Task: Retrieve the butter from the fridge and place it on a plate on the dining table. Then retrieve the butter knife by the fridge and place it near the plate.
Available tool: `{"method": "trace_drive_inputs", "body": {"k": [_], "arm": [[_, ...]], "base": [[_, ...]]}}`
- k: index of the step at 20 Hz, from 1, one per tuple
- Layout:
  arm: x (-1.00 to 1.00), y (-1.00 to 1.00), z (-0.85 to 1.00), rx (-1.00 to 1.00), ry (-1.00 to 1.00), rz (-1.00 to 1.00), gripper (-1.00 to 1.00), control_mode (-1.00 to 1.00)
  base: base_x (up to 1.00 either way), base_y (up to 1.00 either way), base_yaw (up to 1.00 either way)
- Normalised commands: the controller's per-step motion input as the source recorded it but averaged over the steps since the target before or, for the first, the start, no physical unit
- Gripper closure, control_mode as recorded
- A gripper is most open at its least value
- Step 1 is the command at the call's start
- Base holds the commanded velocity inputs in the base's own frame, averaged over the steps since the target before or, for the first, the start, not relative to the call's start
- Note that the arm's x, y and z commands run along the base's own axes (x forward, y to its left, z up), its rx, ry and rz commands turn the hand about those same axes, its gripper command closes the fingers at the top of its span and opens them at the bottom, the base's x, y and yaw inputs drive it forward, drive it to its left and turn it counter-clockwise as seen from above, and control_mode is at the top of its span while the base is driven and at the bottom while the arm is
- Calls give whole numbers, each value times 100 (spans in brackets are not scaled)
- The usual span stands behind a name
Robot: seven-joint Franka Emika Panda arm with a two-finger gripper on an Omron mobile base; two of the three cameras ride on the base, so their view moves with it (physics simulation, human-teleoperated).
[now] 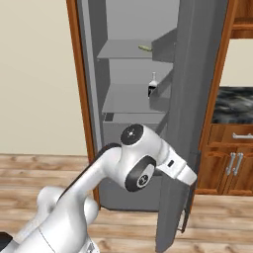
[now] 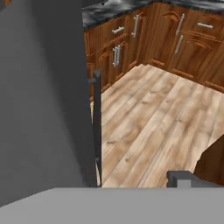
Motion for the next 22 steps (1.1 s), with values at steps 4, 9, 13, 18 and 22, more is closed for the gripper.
{"method": "trace_drive_inputs", "body": {"k": [4, 9, 13, 18, 22], "arm": [[-1, -94, 53, 15, -10, 12, -100, -100], [23, -76, 68, 6, -2, 0, -100, -100], [36, -100, 22, 2, -5, -2, -100, -100], [-58, -40, 30, 4, -13, -13, -100, -100], [-61, 17, 52, -2, -1, -7, -100, -100]], "base": [[0, 0, 0], [0, 0, 0], [0, 0, 0], [0, 0, 0], [0, 0, 0]]}}
